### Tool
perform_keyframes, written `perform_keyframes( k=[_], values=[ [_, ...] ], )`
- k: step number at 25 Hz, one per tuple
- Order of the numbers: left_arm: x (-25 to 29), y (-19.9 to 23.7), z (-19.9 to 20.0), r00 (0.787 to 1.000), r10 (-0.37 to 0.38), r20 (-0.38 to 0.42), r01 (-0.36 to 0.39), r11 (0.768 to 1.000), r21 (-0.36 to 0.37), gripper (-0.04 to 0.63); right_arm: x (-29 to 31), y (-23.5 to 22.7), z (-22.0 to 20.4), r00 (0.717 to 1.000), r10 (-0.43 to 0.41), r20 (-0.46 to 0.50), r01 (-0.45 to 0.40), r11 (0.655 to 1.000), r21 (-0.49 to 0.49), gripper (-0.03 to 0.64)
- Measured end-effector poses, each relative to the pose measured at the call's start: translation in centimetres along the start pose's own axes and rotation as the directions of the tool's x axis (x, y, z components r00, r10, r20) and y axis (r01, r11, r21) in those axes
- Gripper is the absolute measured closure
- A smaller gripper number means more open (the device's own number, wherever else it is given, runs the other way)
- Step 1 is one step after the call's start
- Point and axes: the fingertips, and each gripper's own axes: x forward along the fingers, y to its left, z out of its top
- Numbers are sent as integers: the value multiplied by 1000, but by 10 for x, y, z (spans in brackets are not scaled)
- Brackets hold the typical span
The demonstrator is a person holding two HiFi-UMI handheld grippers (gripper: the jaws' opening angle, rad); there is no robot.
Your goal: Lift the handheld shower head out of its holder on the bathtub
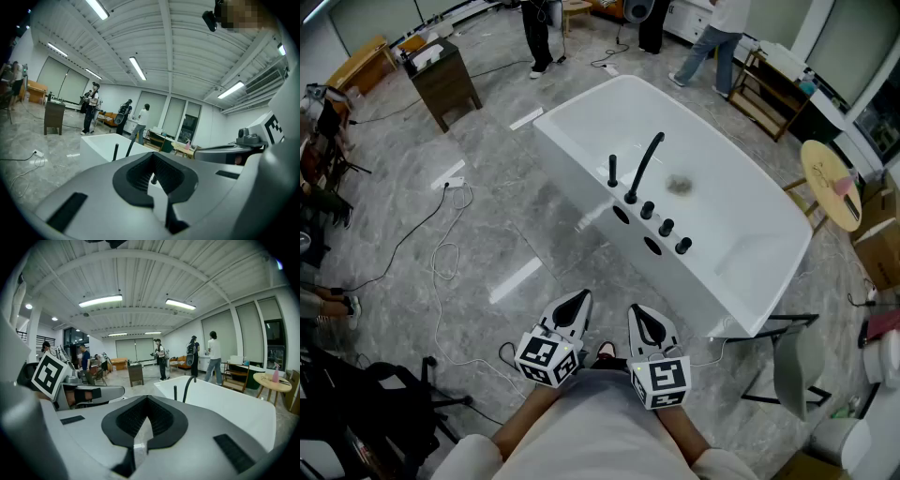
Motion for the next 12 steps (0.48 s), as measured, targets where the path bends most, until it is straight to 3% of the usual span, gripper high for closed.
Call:
perform_keyframes(
  k=[4, 12],
  values=[
    [1, -1, -1, 1000, -2, 10, 1, 999, 52, 591, 6, -3, -6, 1000, 3, -1, -3, 1000, 11, 598],
    [0, 2, -7, 1000, 5, -28, -4, 998, 57, 591, 8, -9, -7, 1000, -5, 22, 3, 997, 76, 598]
  ],
)
